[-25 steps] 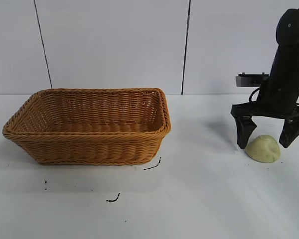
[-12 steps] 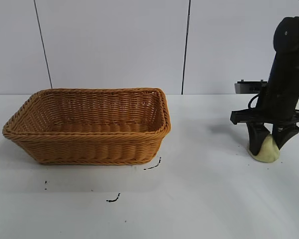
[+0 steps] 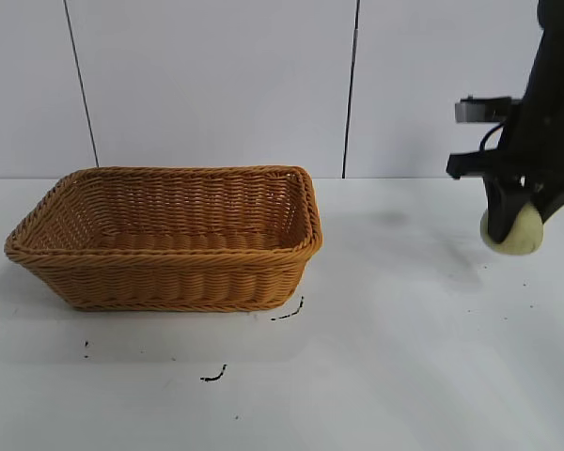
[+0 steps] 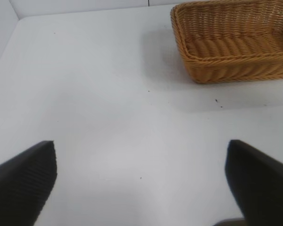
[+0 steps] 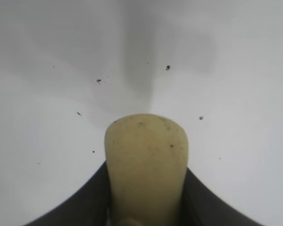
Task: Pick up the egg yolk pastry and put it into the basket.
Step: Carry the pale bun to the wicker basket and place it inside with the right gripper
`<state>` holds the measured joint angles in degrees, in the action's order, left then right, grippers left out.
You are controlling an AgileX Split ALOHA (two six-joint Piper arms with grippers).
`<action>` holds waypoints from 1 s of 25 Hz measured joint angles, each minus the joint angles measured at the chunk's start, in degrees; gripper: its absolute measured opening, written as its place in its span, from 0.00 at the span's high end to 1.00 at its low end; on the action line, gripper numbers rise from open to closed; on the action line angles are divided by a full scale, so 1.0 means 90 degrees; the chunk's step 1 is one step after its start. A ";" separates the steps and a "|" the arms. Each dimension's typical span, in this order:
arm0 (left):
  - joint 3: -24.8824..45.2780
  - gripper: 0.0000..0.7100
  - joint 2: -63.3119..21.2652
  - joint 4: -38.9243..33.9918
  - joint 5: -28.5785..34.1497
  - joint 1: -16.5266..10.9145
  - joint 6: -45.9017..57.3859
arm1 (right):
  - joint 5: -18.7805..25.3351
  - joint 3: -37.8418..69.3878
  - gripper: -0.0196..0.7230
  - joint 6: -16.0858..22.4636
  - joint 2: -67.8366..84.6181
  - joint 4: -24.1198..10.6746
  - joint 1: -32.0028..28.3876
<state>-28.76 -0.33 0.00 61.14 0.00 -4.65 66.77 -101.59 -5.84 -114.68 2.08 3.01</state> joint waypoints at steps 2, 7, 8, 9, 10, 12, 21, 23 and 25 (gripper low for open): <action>0.0000 0.02 0.0000 0.0000 0.0000 0.0000 0.0000 | 0.0038 -0.0285 0.67 0.0016 0.0000 0.0012 0.0015; 0.0000 0.02 0.0000 0.0000 0.0000 0.0000 0.0000 | 0.0157 -0.0830 0.67 0.0071 -0.0095 0.0006 0.0359; 0.0000 0.02 0.0000 0.0000 0.0000 0.0000 0.0000 | 0.0164 -0.0927 0.67 0.0080 -0.0147 0.0006 0.0493; 0.0000 0.02 0.0000 0.0000 0.0000 0.0000 0.0000 | 0.0170 -0.1001 0.67 0.0088 -0.0202 0.0006 0.0616; 0.0000 0.02 0.0000 0.0000 0.0000 0.0000 0.0000 | 0.0178 -0.1089 0.67 0.0093 -0.0253 0.0006 0.0776; 0.0000 0.02 0.0000 0.0000 0.0000 0.0000 0.0000 | 0.0181 -0.1223 0.67 0.0129 -0.0370 0.0006 0.1113; 0.0000 0.02 0.0000 0.0000 0.0000 0.0000 0.0000 | -0.0175 -0.1400 0.67 0.0257 -0.0735 0.0000 0.2623; 0.0000 0.02 0.0000 0.0000 0.0000 0.0000 0.0000 | -0.0467 -0.1415 0.67 0.0261 -0.0881 0.0000 0.2986; 0.0000 0.02 0.0000 0.0000 0.0000 0.0000 0.0000 | -0.0806 -0.1417 0.67 0.0261 -0.1065 0.0000 0.3316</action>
<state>-28.76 -0.33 0.00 61.14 0.00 -4.65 59.51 -114.34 -3.49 -124.27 2.08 32.86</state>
